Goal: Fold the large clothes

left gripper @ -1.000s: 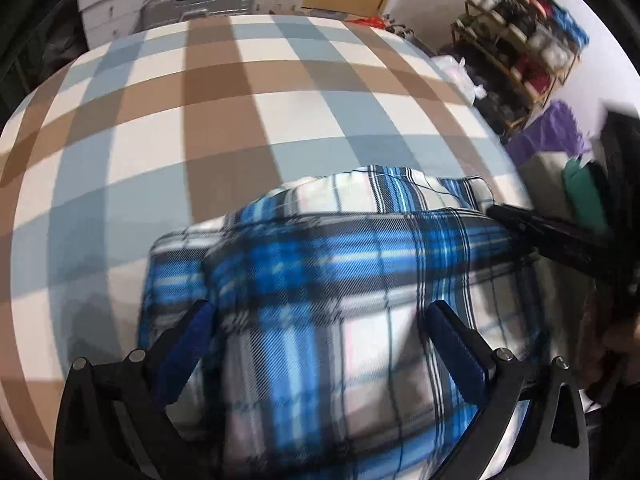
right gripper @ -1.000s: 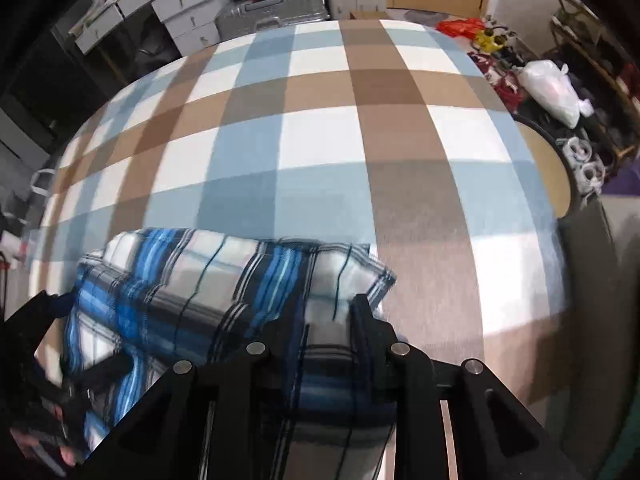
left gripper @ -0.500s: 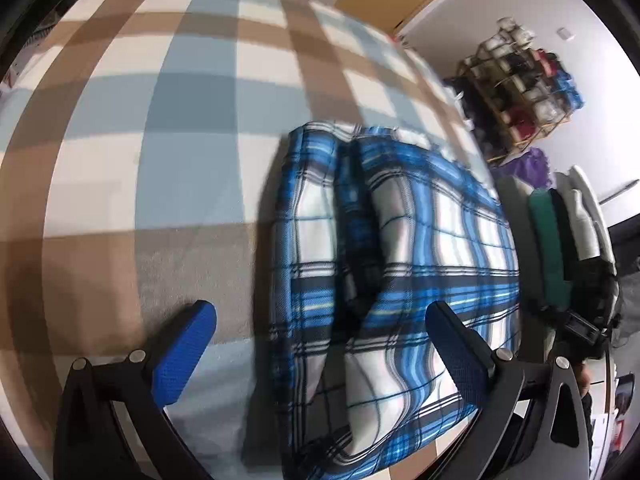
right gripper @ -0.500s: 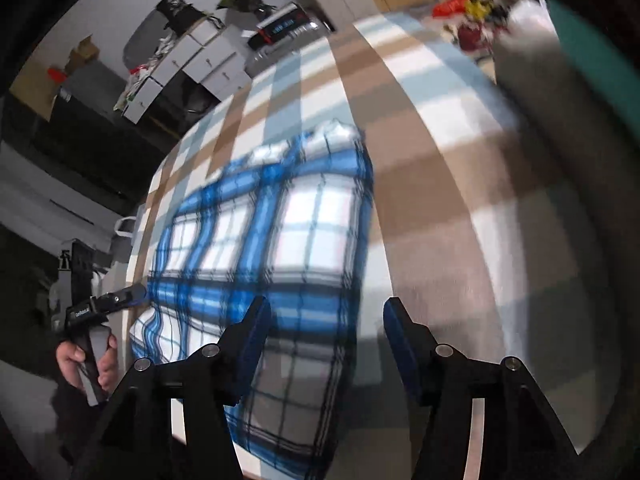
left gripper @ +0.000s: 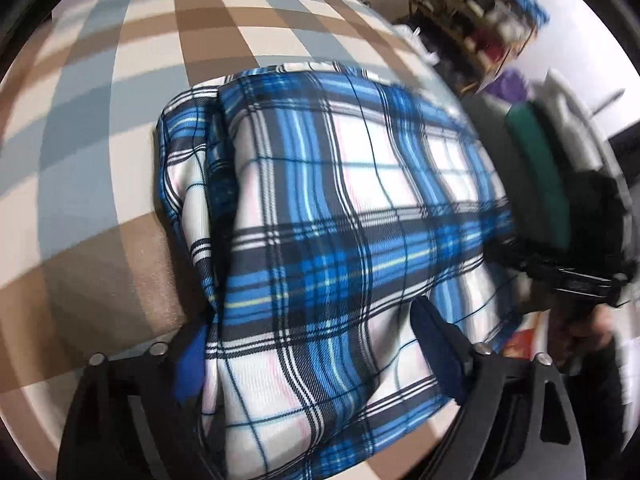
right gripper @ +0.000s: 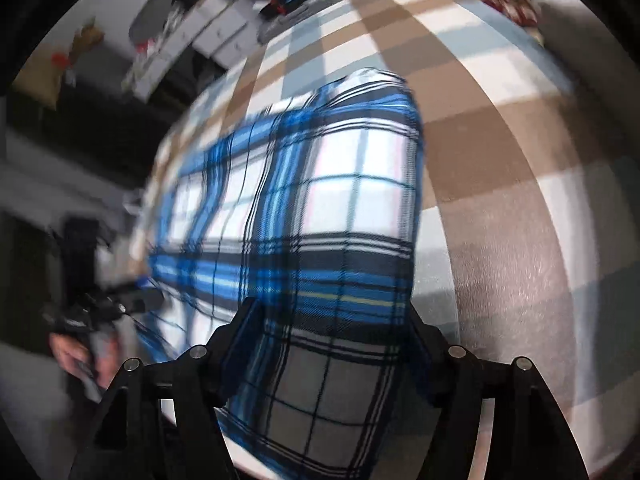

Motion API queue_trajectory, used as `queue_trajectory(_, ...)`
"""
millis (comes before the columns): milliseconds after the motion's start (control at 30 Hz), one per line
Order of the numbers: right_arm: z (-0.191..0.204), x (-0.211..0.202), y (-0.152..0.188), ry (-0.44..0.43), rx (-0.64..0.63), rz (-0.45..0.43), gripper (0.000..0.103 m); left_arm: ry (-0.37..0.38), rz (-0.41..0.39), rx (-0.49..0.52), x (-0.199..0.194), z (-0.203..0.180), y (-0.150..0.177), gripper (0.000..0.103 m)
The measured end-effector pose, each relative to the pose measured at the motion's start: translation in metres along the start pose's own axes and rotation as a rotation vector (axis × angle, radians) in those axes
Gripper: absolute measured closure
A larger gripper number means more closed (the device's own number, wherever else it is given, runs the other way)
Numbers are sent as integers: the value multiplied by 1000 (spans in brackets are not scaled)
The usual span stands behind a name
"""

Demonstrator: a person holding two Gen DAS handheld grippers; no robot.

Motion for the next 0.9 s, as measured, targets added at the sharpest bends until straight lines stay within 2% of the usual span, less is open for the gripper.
queue_trajectory(67, 11, 0, 2, 49, -73, -10, 42, -30, -4, 25, 0, -5, 1, 29)
queue_trajectory(167, 14, -9, 0, 2, -59, -42, 54, -77, -9, 54, -2, -14, 4, 32)
queue_trajectory(267, -4, -14, -1, -143, 104, -38, 55, -111, -9, 98, -3, -18, 8, 32)
queue_trajectory(367, -26, -13, 1, -292, 275, -37, 55, -116, -10, 98, 1, -18, 3, 31)
queue_trajectory(433, -34, -12, 0, -360, 331, -38, 54, -121, -11, 104, 0, -12, 8, 31)
queue_trajectory(467, -38, -9, 0, -367, 357, -30, 54, -127, -10, 116, 0, -13, 8, 31)
queue_trajectory(567, -41, 4, 3, -327, 386, 19, 54, -140, -7, 136, 4, -18, 8, 31)
queue_trajectory(633, -32, 11, 2, -285, 349, 47, 53, -148, -2, 148, 5, -19, 8, 31)
queue_trajectory(767, -11, 12, -4, -192, 209, 74, 52, -156, 4, 152, 4, -18, 8, 31)
queue_trajectory(900, 7, 8, -3, -86, 51, 49, 63, -165, 7, 178, 12, -24, 4, 31)
Point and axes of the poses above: each gripper's, at about its wrist camera, not at the fingertips, and x roughly the way its jaws point, z to its left, y to its underside, the point moved 3 cm from there along x, roughly the way its jaws point, and after that the axes turned 10 degrees about -z, right-handed, at the moved point
